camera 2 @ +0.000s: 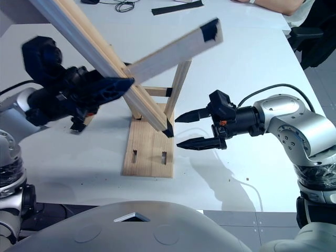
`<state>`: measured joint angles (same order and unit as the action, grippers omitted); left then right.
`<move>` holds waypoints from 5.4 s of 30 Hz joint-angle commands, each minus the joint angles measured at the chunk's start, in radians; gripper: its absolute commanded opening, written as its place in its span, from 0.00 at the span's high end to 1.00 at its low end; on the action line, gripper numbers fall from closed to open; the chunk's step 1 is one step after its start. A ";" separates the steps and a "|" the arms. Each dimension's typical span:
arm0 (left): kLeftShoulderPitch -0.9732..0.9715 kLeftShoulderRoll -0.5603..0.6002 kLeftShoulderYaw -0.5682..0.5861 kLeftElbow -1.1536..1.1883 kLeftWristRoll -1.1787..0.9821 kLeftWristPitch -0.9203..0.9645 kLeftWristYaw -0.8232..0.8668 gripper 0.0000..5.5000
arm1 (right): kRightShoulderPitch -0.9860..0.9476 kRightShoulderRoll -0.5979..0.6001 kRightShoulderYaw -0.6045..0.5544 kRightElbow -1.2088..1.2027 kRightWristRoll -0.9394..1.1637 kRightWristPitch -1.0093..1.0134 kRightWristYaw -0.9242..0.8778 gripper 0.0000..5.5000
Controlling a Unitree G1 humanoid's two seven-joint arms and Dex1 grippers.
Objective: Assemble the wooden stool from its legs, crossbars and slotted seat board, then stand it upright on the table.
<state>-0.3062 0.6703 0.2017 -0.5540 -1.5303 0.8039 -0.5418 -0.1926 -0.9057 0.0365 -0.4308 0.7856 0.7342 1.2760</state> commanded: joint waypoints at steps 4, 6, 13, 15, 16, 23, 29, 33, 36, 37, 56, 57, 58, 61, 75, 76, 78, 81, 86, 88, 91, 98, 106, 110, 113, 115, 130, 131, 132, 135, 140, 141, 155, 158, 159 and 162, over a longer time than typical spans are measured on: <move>-0.020 0.126 0.133 0.054 -0.021 0.020 -0.063 0.62 | 0.050 0.043 0.012 -0.023 -0.052 -0.043 -0.076 0.35; -0.004 0.184 0.185 0.087 -0.005 0.041 -0.111 0.62 | 0.083 0.049 0.012 -0.039 -0.071 -0.062 -0.094 0.35; -0.026 0.305 0.295 0.236 0.101 0.037 -0.257 0.62 | 0.125 0.102 0.024 -0.081 -0.089 -0.081 -0.177 0.35; -0.046 0.331 0.299 0.308 0.176 0.013 -0.298 0.62 | 0.105 0.138 0.044 -0.077 -0.099 -0.075 -0.217 0.35; -0.047 0.344 0.299 0.346 0.221 -0.003 -0.324 0.62 | 0.095 0.152 0.053 -0.073 -0.103 -0.073 -0.231 0.35; -0.077 0.343 0.258 0.583 0.515 -0.187 -0.469 0.62 | 0.086 0.177 0.057 -0.060 -0.128 -0.094 -0.266 0.35; -0.096 0.220 0.198 0.709 0.739 -0.401 -0.427 0.62 | 0.073 0.191 0.061 -0.045 -0.138 -0.102 -0.274 0.35; -0.089 0.117 0.129 0.782 0.877 -0.561 -0.425 0.62 | 0.068 0.200 0.062 -0.043 -0.133 -0.096 -0.278 0.35; -0.084 0.067 0.100 0.814 0.926 -0.618 -0.436 0.62 | 0.060 0.202 0.062 -0.041 -0.124 -0.087 -0.278 0.35; -0.091 0.058 0.091 0.831 0.936 -0.620 -0.442 0.62 | 0.057 0.202 0.060 -0.040 -0.120 -0.084 -0.279 0.35; -0.116 0.210 0.378 0.349 0.186 -0.009 -0.517 0.62 | 0.098 0.158 -0.055 -0.036 -0.071 -0.058 -0.287 0.35; -0.118 0.200 0.362 0.295 0.133 0.013 -0.486 0.62 | 0.095 0.153 -0.057 -0.031 -0.074 -0.058 -0.281 0.35; -0.117 0.191 0.347 0.252 0.083 0.032 -0.455 0.62 | 0.091 0.147 -0.056 -0.027 -0.077 -0.059 -0.274 0.35; -0.071 0.154 0.286 0.122 0.038 0.043 -0.393 0.62 | 0.084 0.129 -0.057 -0.014 -0.079 -0.062 -0.254 0.35; 0.276 0.102 0.058 0.030 0.490 -0.170 -0.637 0.62 | 0.088 0.087 -0.072 0.046 -0.097 -0.076 -0.197 0.35; 0.281 0.101 0.048 0.031 0.502 -0.179 -0.645 0.62 | 0.086 0.086 -0.072 0.048 -0.098 -0.075 -0.194 0.35; 0.288 0.098 0.031 0.031 0.519 -0.192 -0.654 0.62 | 0.080 0.082 -0.069 0.053 -0.101 -0.075 -0.188 0.35; 0.321 0.099 0.003 0.014 0.560 -0.221 -0.670 0.62 | 0.061 0.075 -0.060 0.066 -0.104 -0.072 -0.171 0.35; 0.362 0.104 -0.045 0.025 0.665 -0.303 -0.712 0.62 | 0.046 0.058 -0.049 0.077 -0.115 -0.073 -0.146 0.35; 0.371 0.103 -0.063 0.034 0.703 -0.336 -0.726 0.62 | 0.044 0.055 -0.046 0.077 -0.117 -0.074 -0.139 0.35; 0.380 0.099 -0.092 0.048 0.754 -0.382 -0.741 0.62 | 0.046 0.051 -0.042 0.075 -0.121 -0.076 -0.133 0.35; 0.379 0.075 -0.173 0.111 0.853 -0.476 -0.762 0.62 | 0.045 0.049 -0.041 0.071 -0.127 -0.072 -0.121 0.35; 0.408 0.083 -0.178 0.109 0.839 -0.497 -0.757 0.62 | 0.038 0.043 -0.044 0.075 -0.124 -0.065 -0.112 0.35; 0.403 0.086 -0.159 0.087 0.807 -0.484 -0.743 0.62 | 0.036 0.043 -0.048 0.072 -0.120 -0.062 -0.113 0.35; 0.386 0.089 -0.151 0.070 0.784 -0.469 -0.738 0.62 | 0.041 0.044 -0.053 0.069 -0.118 -0.061 -0.118 0.35; 0.375 0.087 -0.145 0.036 0.754 -0.443 -0.724 0.62 | 0.042 0.046 -0.056 0.069 -0.117 -0.060 -0.120 0.35; 0.381 0.067 -0.189 0.080 0.867 -0.533 -0.740 0.62 | 0.045 0.042 -0.057 0.067 -0.111 -0.058 -0.115 0.35; 0.379 0.061 -0.192 0.077 0.861 -0.529 -0.731 0.62 | 0.046 0.042 -0.057 0.066 -0.111 -0.059 -0.115 0.35; 0.383 0.056 -0.196 0.071 0.857 -0.527 -0.724 0.62 | 0.047 0.042 -0.056 0.066 -0.112 -0.059 -0.116 0.35; 0.406 0.051 -0.213 0.075 0.884 -0.560 -0.728 0.62 | 0.049 0.041 -0.056 0.063 -0.111 -0.059 -0.116 0.35; 0.441 0.064 -0.232 0.095 0.942 -0.639 -0.748 0.62 | 0.047 0.040 -0.057 0.064 -0.107 -0.057 -0.115 0.35; 0.438 0.063 -0.233 0.096 0.943 -0.645 -0.745 0.62 | 0.046 0.040 -0.056 0.065 -0.106 -0.057 -0.115 0.35; 0.386 0.063 -0.196 0.117 0.935 -0.662 -0.722 0.62 | 0.063 0.047 -0.064 0.051 -0.102 -0.057 -0.128 0.35; 0.457 0.061 -0.216 0.129 1.013 -0.748 -0.736 0.62 | 0.061 0.046 -0.062 0.052 -0.103 -0.059 -0.125 0.35; 0.475 0.060 -0.221 0.136 1.028 -0.768 -0.734 0.62 | 0.061 0.046 -0.061 0.053 -0.104 -0.060 -0.124 0.35; 0.522 0.053 -0.225 0.163 1.061 -0.828 -0.716 0.62 | 0.061 0.045 -0.058 0.055 -0.109 -0.064 -0.121 0.35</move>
<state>0.1657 0.7159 -0.0081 -0.4302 -0.5388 -0.0132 -1.2672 -0.1304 -0.8566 -0.0109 -0.3733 0.6716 0.6730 1.1533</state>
